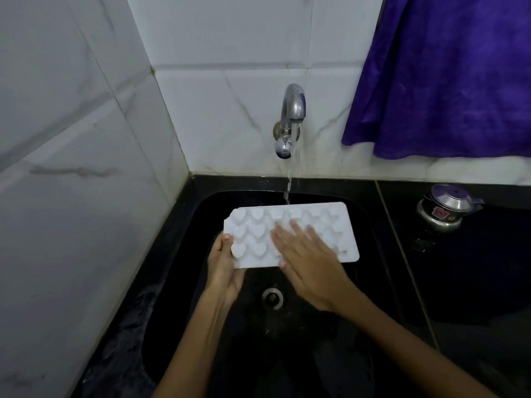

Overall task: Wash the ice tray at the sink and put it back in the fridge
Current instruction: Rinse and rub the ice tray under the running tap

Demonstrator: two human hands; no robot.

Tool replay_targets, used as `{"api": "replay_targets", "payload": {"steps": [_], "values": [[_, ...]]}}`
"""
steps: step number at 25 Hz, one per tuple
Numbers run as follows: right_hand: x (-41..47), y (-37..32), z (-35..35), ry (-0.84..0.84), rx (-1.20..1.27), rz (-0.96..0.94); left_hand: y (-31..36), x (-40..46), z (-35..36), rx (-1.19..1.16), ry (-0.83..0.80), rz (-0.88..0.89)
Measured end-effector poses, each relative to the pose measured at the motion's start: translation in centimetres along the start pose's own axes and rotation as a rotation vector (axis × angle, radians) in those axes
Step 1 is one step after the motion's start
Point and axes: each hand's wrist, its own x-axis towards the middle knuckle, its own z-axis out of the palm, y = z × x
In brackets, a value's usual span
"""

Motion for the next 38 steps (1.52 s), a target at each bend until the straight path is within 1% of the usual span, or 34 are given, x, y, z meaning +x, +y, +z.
{"api": "replay_targets", "payload": {"steps": [2,3,4,5,6,7,8,12,14,16,17,20,21,23,26,27,28,29,31,32,33,34,35,38], "values": [[-1.5,1.2,-0.5,0.104,0.11,0.349,0.4,-1.0,-0.8,0.05,0.005,0.012],[-1.9,1.8,-1.0,0.146,0.272,0.531,0.6,-1.4,-1.1,0.073,0.003,0.02],[-2.1,2.6,-1.5,0.176,0.494,0.685,0.8,-1.9,-1.3,0.09,-0.003,0.033],[-2.3,3.4,-2.1,0.185,0.73,0.783,1.1,-2.4,-1.3,0.111,-0.012,0.049],[-2.4,4.1,-2.7,0.207,0.921,0.811,1.3,-2.8,-1.2,0.146,-0.021,0.074],[-2.5,4.7,-3.5,0.245,1.035,0.795,1.6,-3.1,-1.1,0.2,-0.029,0.112],[-2.6,5.1,-4.2,0.284,1.09,0.759,2.0,-3.3,-1.0,0.266,-0.037,0.167],[-3.4,6.4,-6.3,0.393,1.134,0.585,4.0,-3.4,-1.5,0.529,-0.061,0.45],[-4.2,6.7,-6.2,0.449,1.124,0.526,4.5,-3.3,-2.6,0.602,-0.09,0.531],[-5.1,6.6,-4.7,0.47,1.073,0.545,3.8,-2.9,-4.2,0.676,-0.102,0.548],[-5.6,6.3,-3.5,0.45,1.048,0.57,2.8,-2.8,-5.1,0.738,-0.087,0.523],[-7.4,4.9,-0.1,0.323,1.01,0.663,-0.9,-3.3,-7.7,0.944,-0.01,0.376],[-7.9,4.4,0.4,0.318,1.011,0.675,-1.7,-3.6,-8.2,0.973,0.017,0.362],[-8.0,4.2,-0.1,0.404,1.017,0.659,-1.3,-4.1,-8.4,0.929,0.045,0.426],[-7.6,4.4,-1.7,0.556,1.024,0.595,0.4,-4.2,-8.0,0.792,0.023,0.52],[-7.6,4.3,-1.7,0.566,1.009,0.598,0.3,-4.3,-7.7,0.778,0.029,0.494],[-7.9,3.9,-1.4,0.551,0.994,0.616,-0.4,-4.5,-7.4,0.755,0.04,0.428],[-8.3,3.4,-0.8,0.53,0.984,0.646,-1.2,-4.9,-7.1,0.688,0.063,0.311],[-9.7,2.5,0.4,0.552,0.981,0.669,-2.3,-5.8,-6.4,0.374,0.095,0.01],[-10.3,2.4,0.6,0.597,0.979,0.632,-2.1,-6.1,-6.1,0.18,0.082,-0.098],[-10.7,2.4,0.5,0.641,0.947,0.582,-1.4,-6.1,-5.9,0.02,0.062,-0.156],[-10.8,2.6,0.3,0.677,0.897,0.518,-0.6,-6.0,-5.7,-0.061,0.042,-0.178],[-10.7,2.8,0.0,0.701,0.846,0.448,0.3,-5.8,-5.4,-0.057,0.021,-0.186],[-9.8,2.8,-0.3,0.708,0.715,0.296,1.3,-5.2,-3.9,0.183,0.01,-0.197]]}}
